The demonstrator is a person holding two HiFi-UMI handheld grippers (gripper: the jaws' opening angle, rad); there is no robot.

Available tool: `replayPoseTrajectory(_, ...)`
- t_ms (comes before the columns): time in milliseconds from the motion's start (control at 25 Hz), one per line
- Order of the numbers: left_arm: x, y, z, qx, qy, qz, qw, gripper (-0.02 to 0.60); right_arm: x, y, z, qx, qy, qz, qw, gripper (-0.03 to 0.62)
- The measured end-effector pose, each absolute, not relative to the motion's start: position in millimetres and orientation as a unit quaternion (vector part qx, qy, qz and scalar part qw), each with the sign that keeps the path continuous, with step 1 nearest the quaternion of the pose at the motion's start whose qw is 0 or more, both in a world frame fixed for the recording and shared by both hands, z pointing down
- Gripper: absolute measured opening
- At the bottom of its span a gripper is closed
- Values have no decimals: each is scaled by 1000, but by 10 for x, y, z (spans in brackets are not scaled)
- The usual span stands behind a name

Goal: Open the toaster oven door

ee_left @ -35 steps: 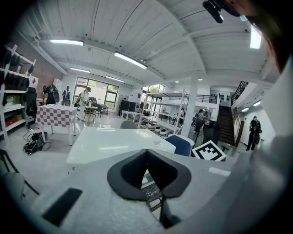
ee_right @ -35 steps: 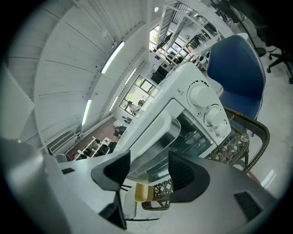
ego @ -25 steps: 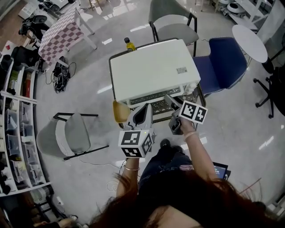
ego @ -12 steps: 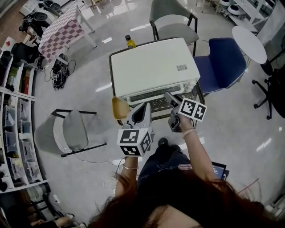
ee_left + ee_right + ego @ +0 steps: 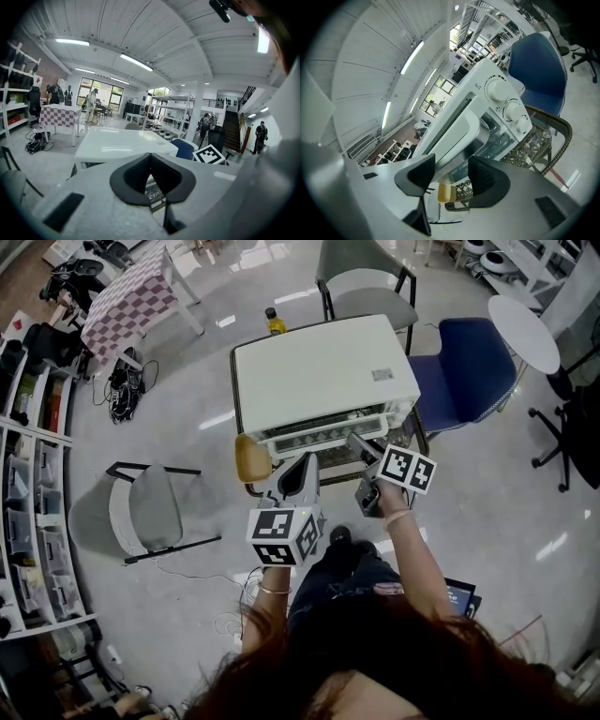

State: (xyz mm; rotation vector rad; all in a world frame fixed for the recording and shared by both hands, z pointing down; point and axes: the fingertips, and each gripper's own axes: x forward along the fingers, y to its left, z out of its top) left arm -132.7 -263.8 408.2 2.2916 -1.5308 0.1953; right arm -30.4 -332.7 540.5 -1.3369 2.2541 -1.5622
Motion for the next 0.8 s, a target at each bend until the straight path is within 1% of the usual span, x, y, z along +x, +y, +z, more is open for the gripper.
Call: replayPoseTrajectory(800,-1301,-2330,4137,810,-550,61,194,14,-221,-2925,5582,-444,736,-511,17,213)
